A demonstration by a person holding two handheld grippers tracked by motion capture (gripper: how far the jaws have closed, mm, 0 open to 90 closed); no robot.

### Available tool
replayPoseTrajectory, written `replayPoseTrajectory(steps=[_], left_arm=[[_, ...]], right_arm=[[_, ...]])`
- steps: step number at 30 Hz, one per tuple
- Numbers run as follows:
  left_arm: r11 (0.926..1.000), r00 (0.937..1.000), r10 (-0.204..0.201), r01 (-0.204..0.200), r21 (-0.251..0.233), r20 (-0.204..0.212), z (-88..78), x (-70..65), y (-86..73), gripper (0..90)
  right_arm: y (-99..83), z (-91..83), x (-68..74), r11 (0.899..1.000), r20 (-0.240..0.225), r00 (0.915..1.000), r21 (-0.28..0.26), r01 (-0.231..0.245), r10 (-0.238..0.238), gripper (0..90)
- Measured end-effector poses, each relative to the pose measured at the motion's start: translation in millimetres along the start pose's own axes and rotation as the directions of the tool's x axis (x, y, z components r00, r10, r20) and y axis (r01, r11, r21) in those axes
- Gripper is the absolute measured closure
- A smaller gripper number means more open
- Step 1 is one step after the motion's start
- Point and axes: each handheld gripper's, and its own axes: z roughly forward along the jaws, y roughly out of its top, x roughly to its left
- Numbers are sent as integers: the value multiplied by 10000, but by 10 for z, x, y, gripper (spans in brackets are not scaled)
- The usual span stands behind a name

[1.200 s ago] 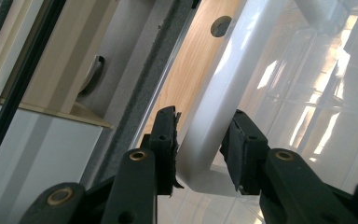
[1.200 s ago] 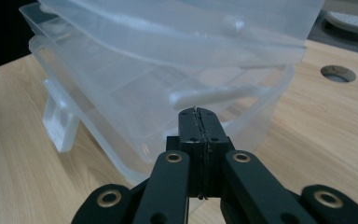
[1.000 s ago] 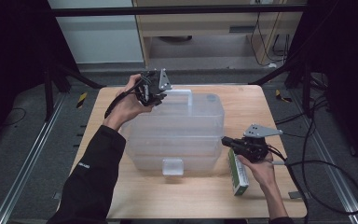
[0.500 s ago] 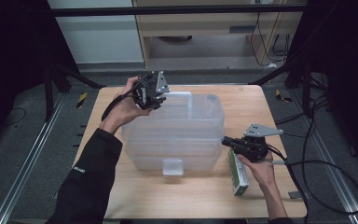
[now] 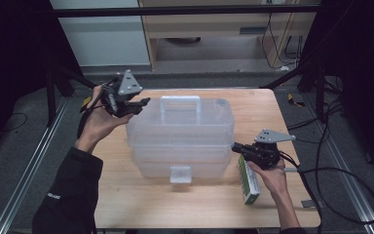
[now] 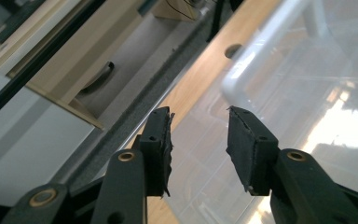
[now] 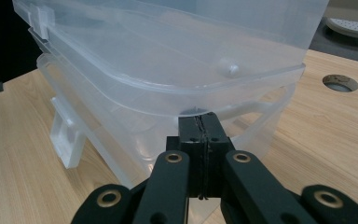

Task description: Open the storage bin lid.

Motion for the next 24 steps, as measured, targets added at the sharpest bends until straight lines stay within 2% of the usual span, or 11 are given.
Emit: replayPoseTrajectory(steps=[1,3,6,7,8,10,11,15,20,21,24], left_arm=[[9983,9978,-551,543,-221,-355,-80,58,-97,610],[9961,9952,-822,804,-364,-537,-118,84,-150,618],[9797,9782,-1847,1756,-966,-945,-250,154,-371,629],[9797,9782,-1847,1756,-966,-945,-250,154,-371,638],[9702,9666,-2257,2116,-1184,-1215,-306,171,-483,648],[9669,9613,-2330,2129,-1403,-1471,-329,186,-539,674],[9521,9445,-2889,2663,-1502,-1564,-389,179,-658,684],[9244,9168,-3623,3304,-1905,-1681,-471,184,-891,729],[9054,8961,-4046,3645,-2176,-1824,-518,62,-1220,765],[9054,8961,-4046,3645,-2176,-1824,-518,62,-1220,777],[8856,8709,-4539,4175,-2037,-1886,-460,-62,-1483,815]], right_arm=[[0,0,0,10000,-1,10000,-6,-11,11,900],[0,0,2,10000,10,10000,-1,-21,21,900],[3,0,7,10000,38,10000,13,-14,14,899],[3,0,7,10000,38,10000,13,-14,14,899],[2,1,8,10000,61,10000,16,9,-9,899],[2,1,8,10000,54,10000,25,7,-7,899],[3,1,9,10000,68,10000,25,8,-8,899],[3,0,11,10000,74,10000,29,-11,11,899],[0,1,16,10000,116,9999,30,5,-6,899],[0,1,16,10000,116,9999,30,5,-6,899],[0,1,14,10000,96,10000,28,-10,10,899]])
